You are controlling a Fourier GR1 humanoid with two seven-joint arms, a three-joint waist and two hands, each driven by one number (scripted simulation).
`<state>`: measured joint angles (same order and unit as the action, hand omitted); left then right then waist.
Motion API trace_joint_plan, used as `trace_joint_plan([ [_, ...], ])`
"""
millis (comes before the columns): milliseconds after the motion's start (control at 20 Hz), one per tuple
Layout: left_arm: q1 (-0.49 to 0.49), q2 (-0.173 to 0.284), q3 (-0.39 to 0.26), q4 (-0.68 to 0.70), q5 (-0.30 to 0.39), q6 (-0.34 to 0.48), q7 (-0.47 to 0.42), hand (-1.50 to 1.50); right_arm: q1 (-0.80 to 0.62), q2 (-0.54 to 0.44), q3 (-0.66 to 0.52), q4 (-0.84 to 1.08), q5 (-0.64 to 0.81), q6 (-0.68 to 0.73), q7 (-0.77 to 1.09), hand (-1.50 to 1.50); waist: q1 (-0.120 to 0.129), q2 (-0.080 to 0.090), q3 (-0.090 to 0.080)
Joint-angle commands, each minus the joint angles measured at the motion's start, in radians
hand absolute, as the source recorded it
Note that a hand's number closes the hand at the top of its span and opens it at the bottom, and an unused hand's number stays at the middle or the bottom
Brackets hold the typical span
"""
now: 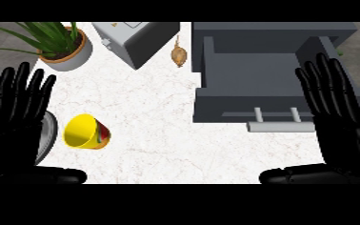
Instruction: Pick up the cup, place it into the drawer and close the drawer
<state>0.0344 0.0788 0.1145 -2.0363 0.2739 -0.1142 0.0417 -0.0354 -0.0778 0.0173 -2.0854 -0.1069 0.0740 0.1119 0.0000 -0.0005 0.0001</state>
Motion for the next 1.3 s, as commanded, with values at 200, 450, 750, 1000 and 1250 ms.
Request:
trace_joint_plan([
  [200,0.001,0.007,0.030,0.069,-0.001,-0.016,-0.012,-1.50,-0.056,0.023,-0.015,0.057,0.013,-0.013,-0.037,-1.50,0.001,0.000,0.000],
  [450,0.080,-0.007,0.045,0.098,-0.011,-0.054,-0.098,-1.50,-0.005,0.008,-0.017,0.022,-0.009,0.027,-0.030,-1.50,0.001,0.000,0.000],
  [750,0.120,-0.040,0.002,0.039,-0.065,0.012,-0.010,-1.50,-0.060,0.006,-0.032,0.065,0.025,0.002,-0.021,-1.50,0.003,0.000,0.000],
  [1000,0.099,-0.018,0.042,0.232,-0.087,-0.040,-0.139,-1.50,-0.039,0.003,-0.039,0.074,-0.007,0.032,-0.037,-1.50,0.001,0.000,0.000],
  [1250,0.103,0.017,0.129,0.338,-0.048,-0.079,-0.216,-1.50,-0.041,0.001,-0.026,-0.011,-0.009,0.017,0.044,-1.50,0.000,0.000,0.000],
])
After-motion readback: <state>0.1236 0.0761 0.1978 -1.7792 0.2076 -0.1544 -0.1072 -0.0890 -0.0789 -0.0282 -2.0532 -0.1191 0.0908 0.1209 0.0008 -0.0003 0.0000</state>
